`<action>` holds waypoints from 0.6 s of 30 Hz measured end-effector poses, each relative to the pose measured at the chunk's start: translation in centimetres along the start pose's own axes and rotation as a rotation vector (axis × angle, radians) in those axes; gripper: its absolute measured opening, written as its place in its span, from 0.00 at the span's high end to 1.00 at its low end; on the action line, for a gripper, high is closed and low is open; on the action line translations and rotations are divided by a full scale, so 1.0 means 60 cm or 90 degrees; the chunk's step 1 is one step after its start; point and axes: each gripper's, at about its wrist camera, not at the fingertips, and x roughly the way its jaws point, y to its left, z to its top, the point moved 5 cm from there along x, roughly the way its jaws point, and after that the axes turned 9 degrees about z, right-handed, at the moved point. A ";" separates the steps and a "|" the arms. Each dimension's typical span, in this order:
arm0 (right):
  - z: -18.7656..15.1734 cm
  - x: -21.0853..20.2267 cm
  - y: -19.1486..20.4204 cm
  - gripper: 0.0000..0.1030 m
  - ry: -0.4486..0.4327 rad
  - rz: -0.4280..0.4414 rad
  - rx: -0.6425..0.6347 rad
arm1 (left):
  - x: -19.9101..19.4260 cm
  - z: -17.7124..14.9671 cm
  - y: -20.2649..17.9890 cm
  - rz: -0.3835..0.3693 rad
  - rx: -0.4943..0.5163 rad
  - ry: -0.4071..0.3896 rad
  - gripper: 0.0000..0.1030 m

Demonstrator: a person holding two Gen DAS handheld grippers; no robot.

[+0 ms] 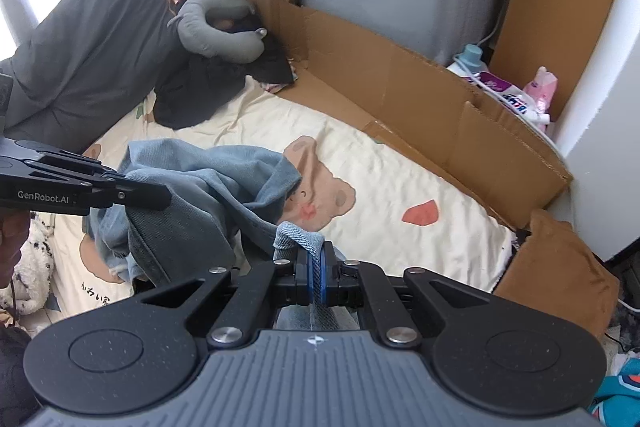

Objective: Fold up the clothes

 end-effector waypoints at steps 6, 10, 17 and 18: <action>-0.012 -0.021 -0.033 0.99 0.005 -0.019 0.018 | 0.031 -0.005 -0.027 -0.018 0.031 0.024 0.88; -0.041 -0.005 -0.060 0.98 0.029 -0.028 0.056 | 0.075 -0.032 -0.010 0.011 0.052 0.091 0.85; -0.100 0.044 -0.080 0.90 0.074 -0.026 0.099 | 0.073 -0.052 0.067 0.042 0.052 0.097 0.73; -0.103 0.049 -0.081 0.90 0.074 -0.025 0.103 | 0.072 -0.052 0.087 0.057 0.043 0.100 0.73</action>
